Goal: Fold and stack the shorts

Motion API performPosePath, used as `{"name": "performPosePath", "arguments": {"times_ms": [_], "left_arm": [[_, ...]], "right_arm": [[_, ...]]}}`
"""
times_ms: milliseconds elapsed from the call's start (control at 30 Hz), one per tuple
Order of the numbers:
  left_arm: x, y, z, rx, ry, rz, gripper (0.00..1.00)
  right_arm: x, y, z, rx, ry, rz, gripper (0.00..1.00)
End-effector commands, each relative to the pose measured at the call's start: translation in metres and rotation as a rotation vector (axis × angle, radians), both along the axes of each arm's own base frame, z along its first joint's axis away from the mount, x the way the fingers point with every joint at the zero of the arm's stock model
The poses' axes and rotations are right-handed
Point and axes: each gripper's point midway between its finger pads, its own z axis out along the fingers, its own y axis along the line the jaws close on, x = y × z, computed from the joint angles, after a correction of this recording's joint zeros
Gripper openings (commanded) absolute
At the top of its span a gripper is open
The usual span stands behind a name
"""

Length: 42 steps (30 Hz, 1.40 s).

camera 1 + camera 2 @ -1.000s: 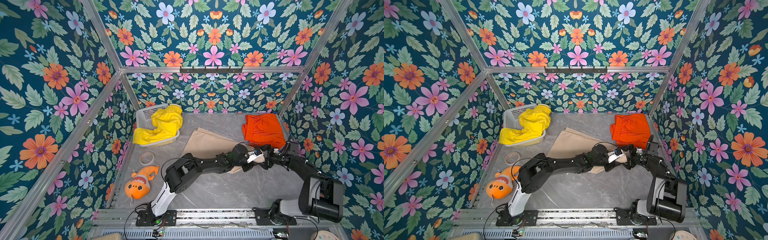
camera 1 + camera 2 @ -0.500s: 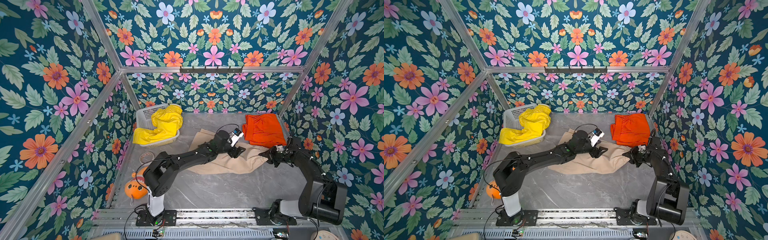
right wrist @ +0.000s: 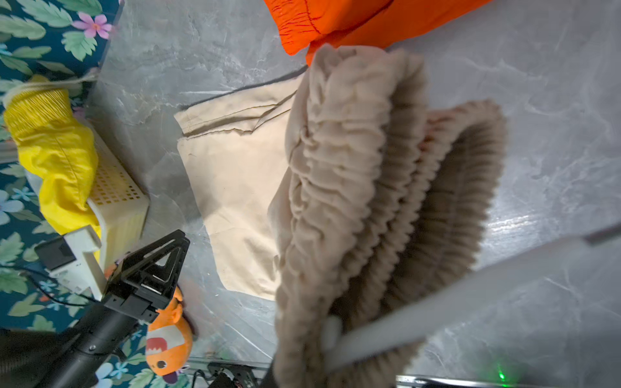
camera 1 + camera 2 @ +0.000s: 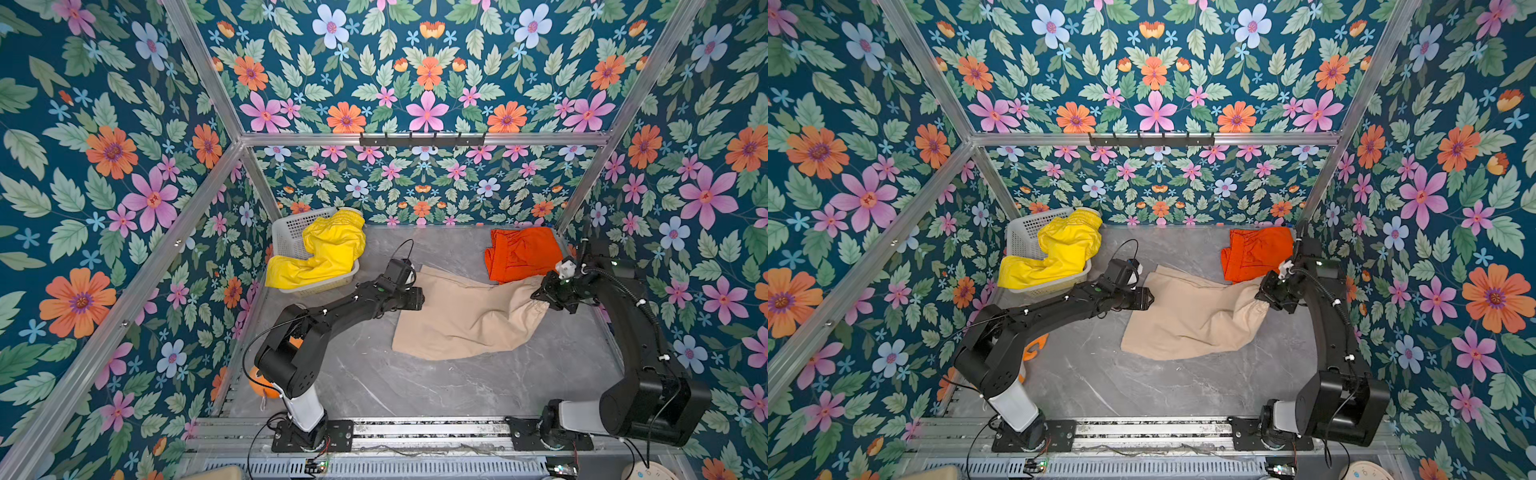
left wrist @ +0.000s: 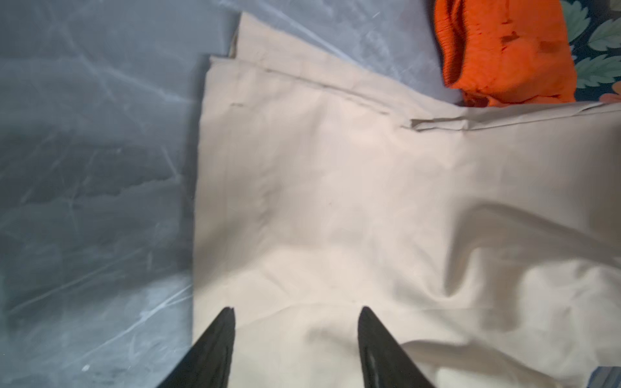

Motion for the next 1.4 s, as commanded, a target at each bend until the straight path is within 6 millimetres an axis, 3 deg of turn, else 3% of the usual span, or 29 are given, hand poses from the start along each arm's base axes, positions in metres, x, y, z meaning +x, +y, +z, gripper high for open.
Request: {"name": "performPosePath", "arguments": {"times_ms": [0, 333, 533, 833, 1100, 1367], "left_arm": [[0.003, 0.01, -0.007, -0.055, 0.044, 0.067, 0.55], [0.001, 0.02, -0.04, -0.056, 0.089, 0.077, 0.51], [-0.002, 0.024, -0.057, -0.045, 0.109, 0.077, 0.39], [-0.008, 0.021, -0.071, -0.068, 0.146, 0.07, 0.22], [-0.008, 0.02, -0.073, -0.076, 0.148, 0.072, 0.18], [-0.009, 0.019, -0.075, -0.08, 0.149, 0.069, 0.17]], "right_arm": [[-0.009, -0.003, 0.001, -0.146, 0.068, 0.059, 0.19], [0.018, 0.04, 0.026, -0.311, 0.049, 0.219, 0.2], [0.027, 0.081, 0.029, -0.37, 0.034, 0.317, 0.2], [0.038, 0.145, 0.004, -0.431, 0.067, 0.425, 0.2], [0.042, 0.23, -0.026, -0.399, 0.094, 0.541, 0.2], [0.047, 0.275, -0.058, -0.316, 0.126, 0.56, 0.2]]}}
